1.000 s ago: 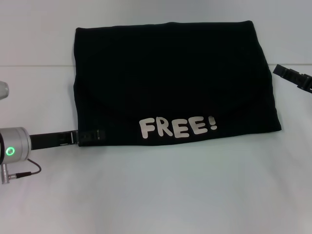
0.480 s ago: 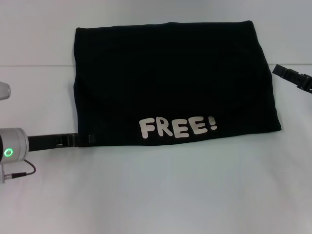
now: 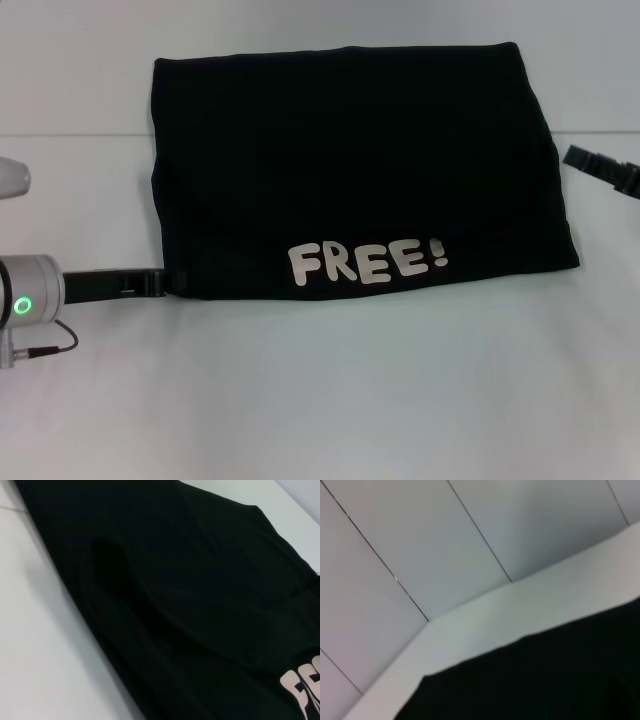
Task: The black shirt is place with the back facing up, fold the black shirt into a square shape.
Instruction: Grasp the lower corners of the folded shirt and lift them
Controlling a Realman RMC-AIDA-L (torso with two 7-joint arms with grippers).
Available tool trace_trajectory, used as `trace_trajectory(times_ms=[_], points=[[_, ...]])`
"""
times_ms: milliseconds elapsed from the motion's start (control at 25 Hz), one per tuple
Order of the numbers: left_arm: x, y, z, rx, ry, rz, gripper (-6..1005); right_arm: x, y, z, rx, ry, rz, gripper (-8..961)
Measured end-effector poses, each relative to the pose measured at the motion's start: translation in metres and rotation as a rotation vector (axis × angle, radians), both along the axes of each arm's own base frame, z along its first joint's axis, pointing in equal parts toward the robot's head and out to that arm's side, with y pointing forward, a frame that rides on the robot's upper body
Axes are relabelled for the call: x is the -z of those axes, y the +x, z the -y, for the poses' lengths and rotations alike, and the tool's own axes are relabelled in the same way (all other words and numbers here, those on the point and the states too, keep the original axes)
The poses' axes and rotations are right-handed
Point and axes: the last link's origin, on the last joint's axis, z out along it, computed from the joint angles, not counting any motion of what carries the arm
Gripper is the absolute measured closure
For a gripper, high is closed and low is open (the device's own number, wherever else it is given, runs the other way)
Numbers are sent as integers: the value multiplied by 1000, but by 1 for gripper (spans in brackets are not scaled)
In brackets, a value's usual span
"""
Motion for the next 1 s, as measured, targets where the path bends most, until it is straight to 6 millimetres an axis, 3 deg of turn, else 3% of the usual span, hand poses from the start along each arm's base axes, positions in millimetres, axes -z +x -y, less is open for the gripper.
trace_trajectory(times_ms=[120,280,480,1000], points=[[-1,2,-2,9,-5,2,974,-6,10,0,62,-57,25,324],[-1,6,-2,23,-17,9,983,-18,19,-2,169,-154,73,328],[-2,10,-5,35,-20,9,994,-25,17,-7,241,-233,143,333],[-5,11,-7,42,-20,4,999,14,6,-16,249,-276,218,396]])
